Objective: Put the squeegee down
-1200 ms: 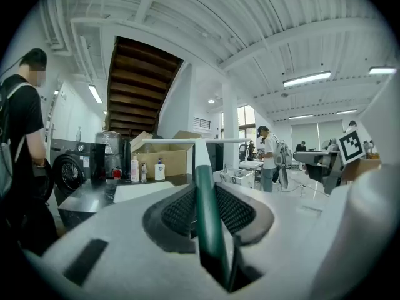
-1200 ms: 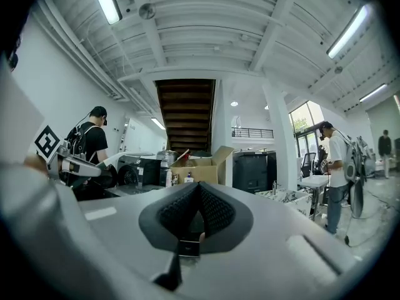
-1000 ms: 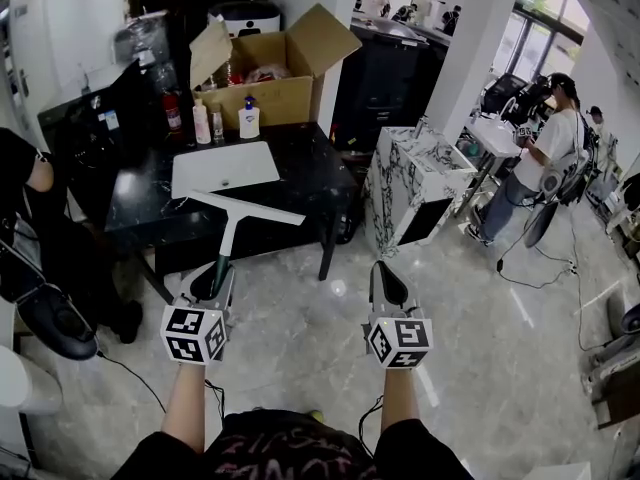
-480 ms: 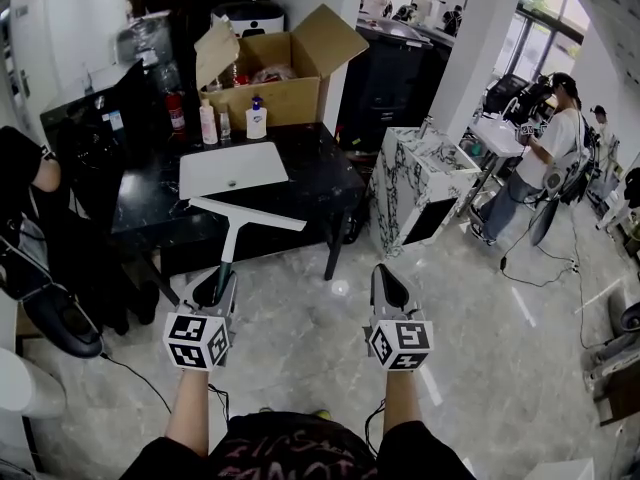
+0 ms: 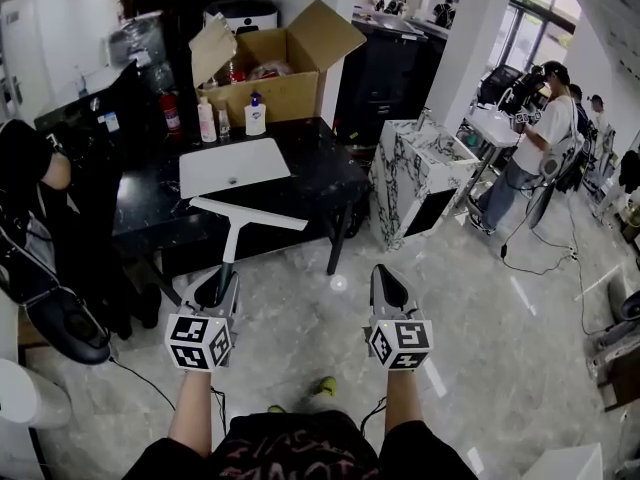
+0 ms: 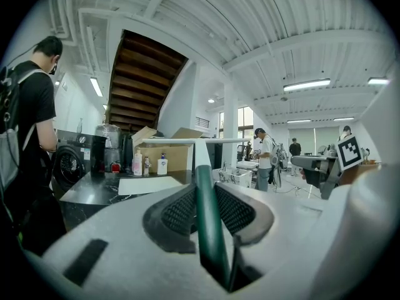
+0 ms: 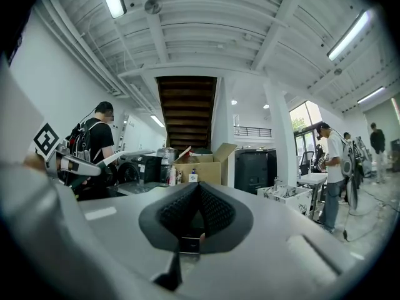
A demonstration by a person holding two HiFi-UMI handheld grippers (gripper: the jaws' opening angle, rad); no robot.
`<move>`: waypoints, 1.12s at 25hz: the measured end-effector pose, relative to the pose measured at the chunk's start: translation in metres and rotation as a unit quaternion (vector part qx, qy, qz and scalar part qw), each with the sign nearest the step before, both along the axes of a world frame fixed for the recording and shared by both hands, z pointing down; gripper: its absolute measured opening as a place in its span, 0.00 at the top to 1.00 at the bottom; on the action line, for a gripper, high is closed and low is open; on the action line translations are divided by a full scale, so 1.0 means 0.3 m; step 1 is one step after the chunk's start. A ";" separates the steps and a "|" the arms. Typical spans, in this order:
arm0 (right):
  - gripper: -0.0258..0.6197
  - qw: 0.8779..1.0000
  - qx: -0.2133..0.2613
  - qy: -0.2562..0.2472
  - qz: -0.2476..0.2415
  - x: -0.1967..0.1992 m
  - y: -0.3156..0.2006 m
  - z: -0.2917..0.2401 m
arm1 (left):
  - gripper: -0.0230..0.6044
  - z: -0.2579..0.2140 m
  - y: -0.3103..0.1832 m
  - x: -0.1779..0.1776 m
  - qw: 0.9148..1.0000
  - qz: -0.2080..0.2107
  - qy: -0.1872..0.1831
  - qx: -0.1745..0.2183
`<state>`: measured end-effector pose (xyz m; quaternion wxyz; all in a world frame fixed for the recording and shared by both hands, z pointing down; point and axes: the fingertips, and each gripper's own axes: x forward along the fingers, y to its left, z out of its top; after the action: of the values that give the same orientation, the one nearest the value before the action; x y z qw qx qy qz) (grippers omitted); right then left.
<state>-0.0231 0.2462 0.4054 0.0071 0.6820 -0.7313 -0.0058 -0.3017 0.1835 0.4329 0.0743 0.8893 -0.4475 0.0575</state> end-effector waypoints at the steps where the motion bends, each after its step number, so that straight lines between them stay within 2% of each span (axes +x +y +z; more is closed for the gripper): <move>1: 0.95 1.000 0.000 0.001 0.002 0.000 -0.003 0.001 | 0.80 0.002 -0.005 -0.001 1.000 0.001 0.001 0.000; 13: 0.95 1.000 0.000 -0.006 -0.002 0.053 -0.106 0.019 | 0.80 0.023 -0.104 0.064 1.000 0.007 -0.001 -0.004; 28: 0.94 1.000 -0.002 -0.019 -0.012 0.197 -0.431 0.035 | 0.80 0.049 -0.403 0.185 1.000 -0.003 -0.015 -0.011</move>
<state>0.0360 0.1169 0.4161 -0.0054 0.6735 -0.7391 0.0088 -0.2463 0.0625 0.4477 0.0780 0.8863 -0.4502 0.0755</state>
